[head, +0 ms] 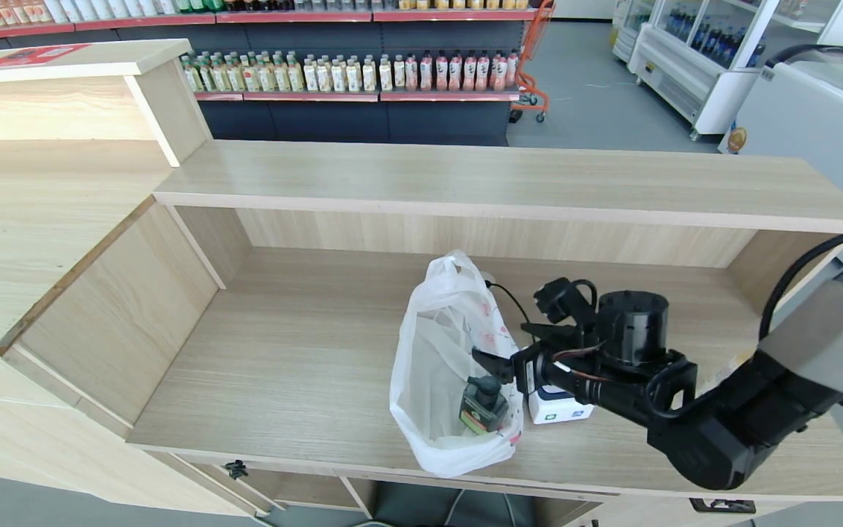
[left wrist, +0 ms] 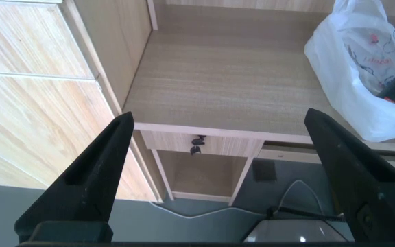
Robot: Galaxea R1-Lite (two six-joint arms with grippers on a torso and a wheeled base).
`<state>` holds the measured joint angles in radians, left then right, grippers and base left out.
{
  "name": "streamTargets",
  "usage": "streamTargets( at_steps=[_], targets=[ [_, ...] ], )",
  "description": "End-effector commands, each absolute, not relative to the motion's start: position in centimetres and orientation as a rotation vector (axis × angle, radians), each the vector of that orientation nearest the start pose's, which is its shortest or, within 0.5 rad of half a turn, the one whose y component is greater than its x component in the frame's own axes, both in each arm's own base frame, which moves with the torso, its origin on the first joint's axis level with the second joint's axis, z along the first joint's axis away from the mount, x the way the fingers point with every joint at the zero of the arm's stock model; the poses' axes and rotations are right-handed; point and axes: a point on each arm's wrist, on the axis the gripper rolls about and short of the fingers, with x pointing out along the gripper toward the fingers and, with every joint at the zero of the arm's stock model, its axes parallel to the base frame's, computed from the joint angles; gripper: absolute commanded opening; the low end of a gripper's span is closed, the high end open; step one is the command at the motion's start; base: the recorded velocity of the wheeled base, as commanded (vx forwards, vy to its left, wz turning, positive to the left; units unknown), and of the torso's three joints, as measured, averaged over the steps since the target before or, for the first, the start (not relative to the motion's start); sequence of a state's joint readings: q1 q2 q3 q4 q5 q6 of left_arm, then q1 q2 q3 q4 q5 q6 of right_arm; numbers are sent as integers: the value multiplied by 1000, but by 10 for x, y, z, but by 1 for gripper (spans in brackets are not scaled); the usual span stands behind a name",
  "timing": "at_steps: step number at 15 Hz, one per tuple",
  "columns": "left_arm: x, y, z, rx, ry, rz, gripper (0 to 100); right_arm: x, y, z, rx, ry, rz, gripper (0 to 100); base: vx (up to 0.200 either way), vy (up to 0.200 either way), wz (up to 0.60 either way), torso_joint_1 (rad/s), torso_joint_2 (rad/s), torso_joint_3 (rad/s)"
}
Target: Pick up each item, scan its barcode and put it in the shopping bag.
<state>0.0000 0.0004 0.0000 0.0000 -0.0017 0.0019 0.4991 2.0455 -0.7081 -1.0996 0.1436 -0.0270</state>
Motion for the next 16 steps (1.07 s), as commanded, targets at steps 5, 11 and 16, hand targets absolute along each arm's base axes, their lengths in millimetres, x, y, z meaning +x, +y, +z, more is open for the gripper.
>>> streamTargets(
  at_steps=[5,11,16],
  targets=[
    [-23,0,76,0,2,-2,100,241,117,192,29,148,420,100,0,0,0,0,0,0],
    [-23,0,76,0,2,-2,100,196,43,165,-41,351,142,100,0,0,0,0,0,0],
    [-23,0,75,2,0,0,100,166,31,145,-40,407,116,100,0,-80,0,1,3,1]
  ],
)
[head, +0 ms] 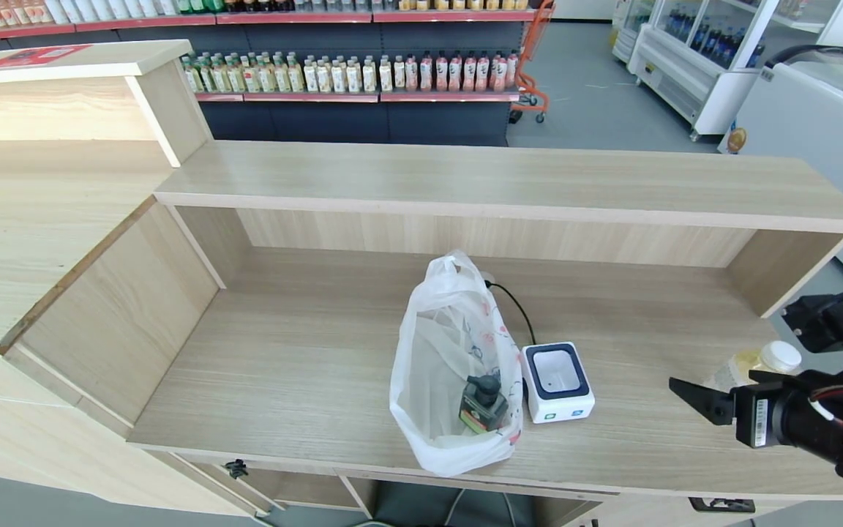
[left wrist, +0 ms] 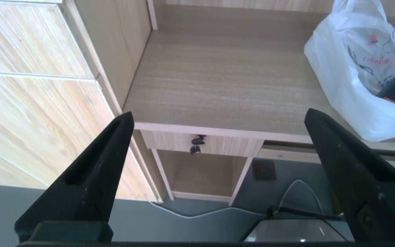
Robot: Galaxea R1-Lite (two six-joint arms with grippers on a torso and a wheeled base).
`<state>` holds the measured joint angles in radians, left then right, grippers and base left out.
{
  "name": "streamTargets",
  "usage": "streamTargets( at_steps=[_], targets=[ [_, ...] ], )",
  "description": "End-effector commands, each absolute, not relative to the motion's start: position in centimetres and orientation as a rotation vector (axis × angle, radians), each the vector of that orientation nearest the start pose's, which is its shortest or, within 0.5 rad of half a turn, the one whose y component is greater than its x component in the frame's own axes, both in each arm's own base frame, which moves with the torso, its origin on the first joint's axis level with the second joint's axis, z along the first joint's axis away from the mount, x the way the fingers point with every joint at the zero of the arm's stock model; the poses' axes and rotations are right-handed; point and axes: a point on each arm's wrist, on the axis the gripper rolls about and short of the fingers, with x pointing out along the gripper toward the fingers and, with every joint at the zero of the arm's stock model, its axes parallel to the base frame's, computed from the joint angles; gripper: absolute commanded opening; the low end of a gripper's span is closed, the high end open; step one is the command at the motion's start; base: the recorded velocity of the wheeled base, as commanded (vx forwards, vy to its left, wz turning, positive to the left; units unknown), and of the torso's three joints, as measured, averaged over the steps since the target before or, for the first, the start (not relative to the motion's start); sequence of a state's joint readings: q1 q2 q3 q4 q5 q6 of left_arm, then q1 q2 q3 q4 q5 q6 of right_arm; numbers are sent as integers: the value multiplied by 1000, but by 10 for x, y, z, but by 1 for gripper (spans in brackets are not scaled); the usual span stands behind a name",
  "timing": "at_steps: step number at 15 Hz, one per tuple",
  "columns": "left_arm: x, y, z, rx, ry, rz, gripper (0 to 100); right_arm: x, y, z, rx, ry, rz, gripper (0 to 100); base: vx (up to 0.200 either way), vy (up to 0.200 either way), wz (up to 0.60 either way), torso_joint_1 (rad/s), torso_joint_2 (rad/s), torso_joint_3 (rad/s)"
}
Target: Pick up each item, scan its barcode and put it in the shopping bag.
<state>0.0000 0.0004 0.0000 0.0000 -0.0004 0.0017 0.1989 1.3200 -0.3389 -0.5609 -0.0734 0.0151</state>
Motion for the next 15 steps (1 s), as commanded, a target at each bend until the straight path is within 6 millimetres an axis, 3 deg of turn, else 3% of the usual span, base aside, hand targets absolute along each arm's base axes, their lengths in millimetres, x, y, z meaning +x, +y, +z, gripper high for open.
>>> streamTargets(
  at_steps=[1,3,10,15],
  targets=[
    [-23,0,75,2,0,0,100,164,31,143,-40,413,118,100,0,-200,0,2,2,7],
    [-23,0,76,0,2,0,100,160,30,141,-39,416,117,100,0,-200,0,0,0,9],
    [-23,0,76,0,2,0,100,156,29,137,-39,430,114,100,0,0,0,0,0,0],
    [-23,0,76,0,2,0,100,152,28,133,-41,442,112,100,-200,0,0,10,4,2]
  ],
)
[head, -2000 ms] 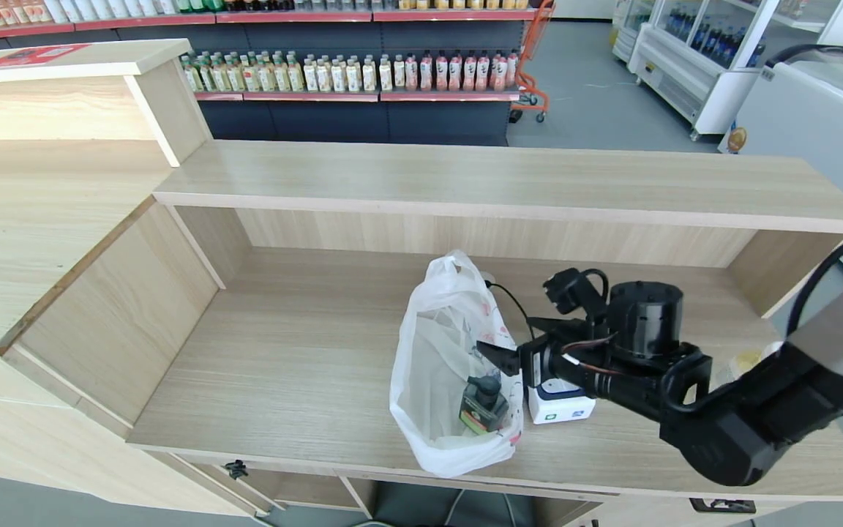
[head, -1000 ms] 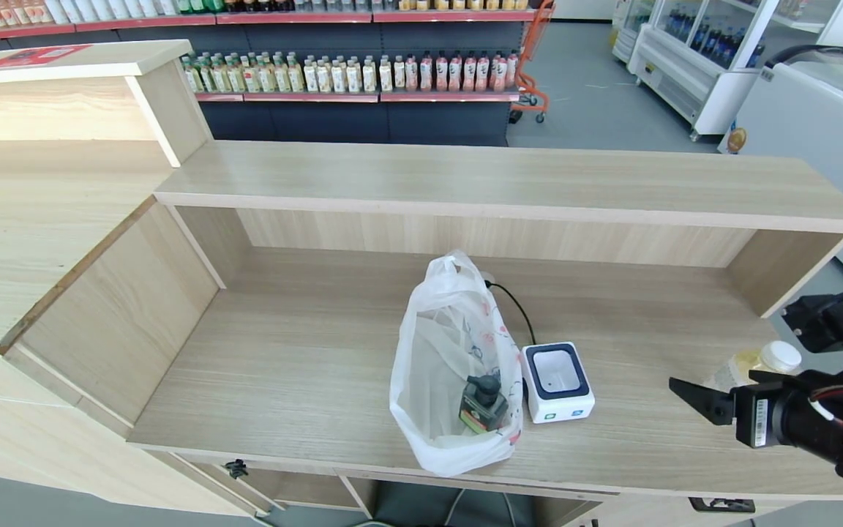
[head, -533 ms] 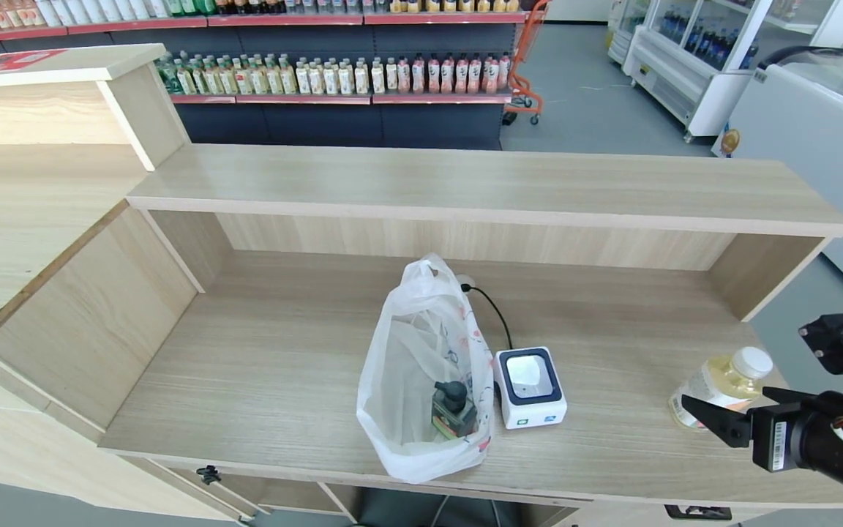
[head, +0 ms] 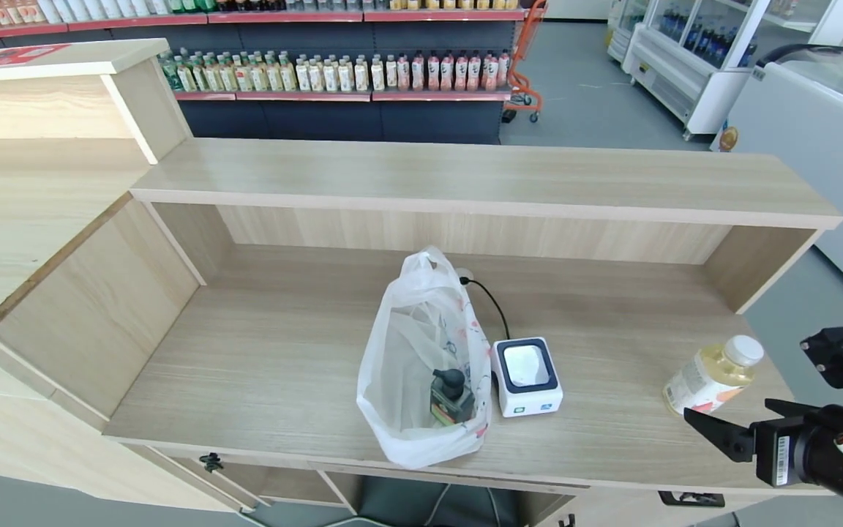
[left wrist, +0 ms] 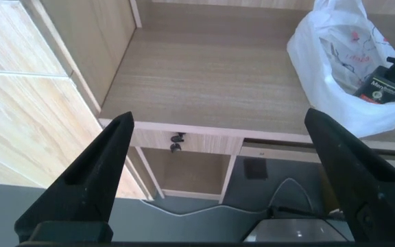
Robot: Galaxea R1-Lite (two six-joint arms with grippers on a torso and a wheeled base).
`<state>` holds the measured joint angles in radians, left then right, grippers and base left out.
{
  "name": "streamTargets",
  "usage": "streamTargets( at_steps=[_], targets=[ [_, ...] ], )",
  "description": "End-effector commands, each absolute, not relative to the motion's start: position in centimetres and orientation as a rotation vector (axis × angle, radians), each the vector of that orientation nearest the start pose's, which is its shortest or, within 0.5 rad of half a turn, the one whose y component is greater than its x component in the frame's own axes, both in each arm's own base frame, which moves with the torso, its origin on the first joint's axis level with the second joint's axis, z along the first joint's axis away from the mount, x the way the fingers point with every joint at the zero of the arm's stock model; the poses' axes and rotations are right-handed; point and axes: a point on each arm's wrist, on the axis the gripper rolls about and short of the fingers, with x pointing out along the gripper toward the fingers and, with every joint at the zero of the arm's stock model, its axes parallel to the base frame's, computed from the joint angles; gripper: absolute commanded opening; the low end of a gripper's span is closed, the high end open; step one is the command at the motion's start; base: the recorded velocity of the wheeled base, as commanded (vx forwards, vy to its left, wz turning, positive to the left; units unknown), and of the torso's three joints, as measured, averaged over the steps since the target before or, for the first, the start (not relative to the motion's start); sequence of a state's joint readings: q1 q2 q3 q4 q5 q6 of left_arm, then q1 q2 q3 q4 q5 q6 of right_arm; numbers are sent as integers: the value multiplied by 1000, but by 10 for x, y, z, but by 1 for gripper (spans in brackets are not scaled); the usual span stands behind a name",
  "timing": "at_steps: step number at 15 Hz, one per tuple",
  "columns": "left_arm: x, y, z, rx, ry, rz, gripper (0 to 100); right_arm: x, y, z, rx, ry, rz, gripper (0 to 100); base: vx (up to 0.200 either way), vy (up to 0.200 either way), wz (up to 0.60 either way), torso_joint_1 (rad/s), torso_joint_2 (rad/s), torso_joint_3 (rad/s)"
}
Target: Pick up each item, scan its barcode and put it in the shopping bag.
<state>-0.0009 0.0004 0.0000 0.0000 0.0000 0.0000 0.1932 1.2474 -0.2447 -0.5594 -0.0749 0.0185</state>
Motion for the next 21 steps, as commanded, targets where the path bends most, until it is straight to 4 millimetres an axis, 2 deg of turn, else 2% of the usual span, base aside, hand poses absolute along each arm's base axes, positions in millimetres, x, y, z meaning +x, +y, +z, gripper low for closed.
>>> streamTargets(
  at_steps=[1,4,9,21],
  targets=[
    [-23,0,76,0,2,0,100,151,28,133,-42,442,111,100,-200,0,0,-12,2,7],
    [-23,0,76,0,2,0,100,158,18,128,-38,473,37,100,-200,0,0,-7,-1,1],
    [-23,0,75,2,0,0,100,160,7,126,-28,488,-22,100,0,0,0,0,0,0],
    [-23,0,75,6,0,0,100,163,7,121,-27,517,-23,100,0,-200,0,7,3,4]
  ],
)
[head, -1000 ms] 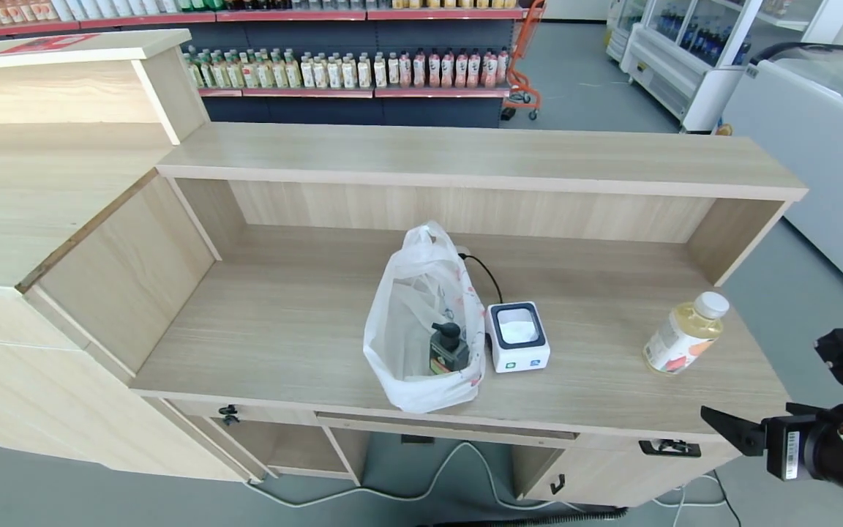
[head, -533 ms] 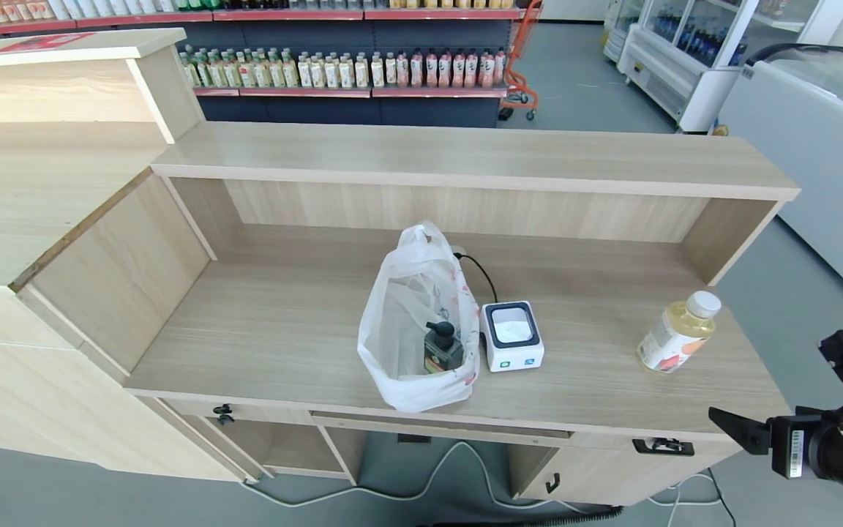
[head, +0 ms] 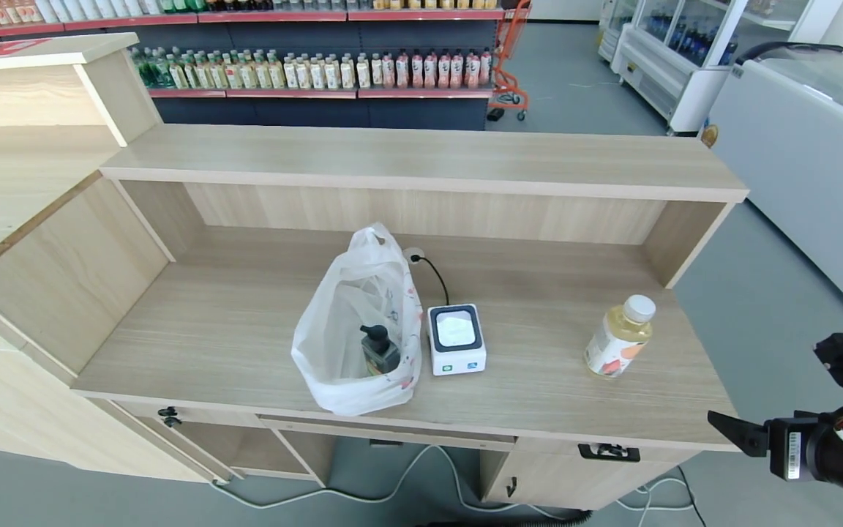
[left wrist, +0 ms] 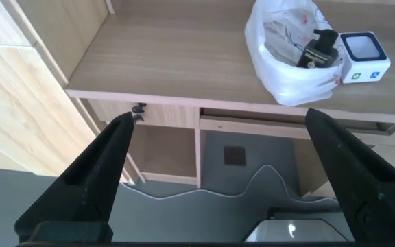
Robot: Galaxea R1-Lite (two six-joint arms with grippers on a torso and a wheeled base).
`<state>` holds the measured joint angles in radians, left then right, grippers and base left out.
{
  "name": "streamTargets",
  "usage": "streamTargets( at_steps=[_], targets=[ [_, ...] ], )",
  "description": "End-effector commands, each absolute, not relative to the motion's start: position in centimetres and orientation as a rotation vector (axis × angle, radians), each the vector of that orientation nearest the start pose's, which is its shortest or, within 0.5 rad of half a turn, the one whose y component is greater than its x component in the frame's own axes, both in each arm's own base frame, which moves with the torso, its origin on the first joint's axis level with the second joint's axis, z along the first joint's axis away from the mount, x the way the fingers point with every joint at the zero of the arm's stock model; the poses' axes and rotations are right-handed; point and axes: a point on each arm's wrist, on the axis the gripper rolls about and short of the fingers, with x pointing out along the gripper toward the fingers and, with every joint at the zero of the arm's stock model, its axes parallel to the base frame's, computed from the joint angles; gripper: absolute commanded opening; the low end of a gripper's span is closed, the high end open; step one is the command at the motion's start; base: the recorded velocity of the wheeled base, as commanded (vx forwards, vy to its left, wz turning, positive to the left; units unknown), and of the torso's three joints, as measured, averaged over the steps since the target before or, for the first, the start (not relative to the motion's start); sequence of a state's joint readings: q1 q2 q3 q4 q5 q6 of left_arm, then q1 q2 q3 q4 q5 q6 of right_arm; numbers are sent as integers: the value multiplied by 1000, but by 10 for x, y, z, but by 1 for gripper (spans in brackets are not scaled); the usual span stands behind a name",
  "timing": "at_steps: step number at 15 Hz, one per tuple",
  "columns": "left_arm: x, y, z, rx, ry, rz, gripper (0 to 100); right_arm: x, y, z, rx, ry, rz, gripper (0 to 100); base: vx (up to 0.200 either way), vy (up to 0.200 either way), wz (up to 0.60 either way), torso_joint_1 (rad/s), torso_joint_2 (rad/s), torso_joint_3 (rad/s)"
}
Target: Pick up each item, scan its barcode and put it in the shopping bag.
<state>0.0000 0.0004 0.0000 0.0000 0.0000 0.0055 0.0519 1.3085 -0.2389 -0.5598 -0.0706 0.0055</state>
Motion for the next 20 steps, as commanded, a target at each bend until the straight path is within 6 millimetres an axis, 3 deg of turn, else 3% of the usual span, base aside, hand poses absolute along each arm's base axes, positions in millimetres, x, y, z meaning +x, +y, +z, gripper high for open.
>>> streamTargets(
  at_steps=[1,7,13,19,20],
  targets=[
    [-23,0,75,8,0,0,100,164,7,120,-22,524,-5,100,0,-200,0,-2,2,2],
    [-23,0,76,6,-2,0,100,165,13,119,27,535,187,100,0,-200,0,3,2,2],
    [-23,0,76,0,2,0,100,175,30,110,29,596,351,100,0,0,0,0,0,0],
    [-23,0,76,0,2,0,100,226,36,80,-26,493,240,100,0,0,0,0,0,0],
    [-23,0,76,0,2,0,100,226,36,80,-26,493,240,100,0,0,0,0,0,0]
  ],
)
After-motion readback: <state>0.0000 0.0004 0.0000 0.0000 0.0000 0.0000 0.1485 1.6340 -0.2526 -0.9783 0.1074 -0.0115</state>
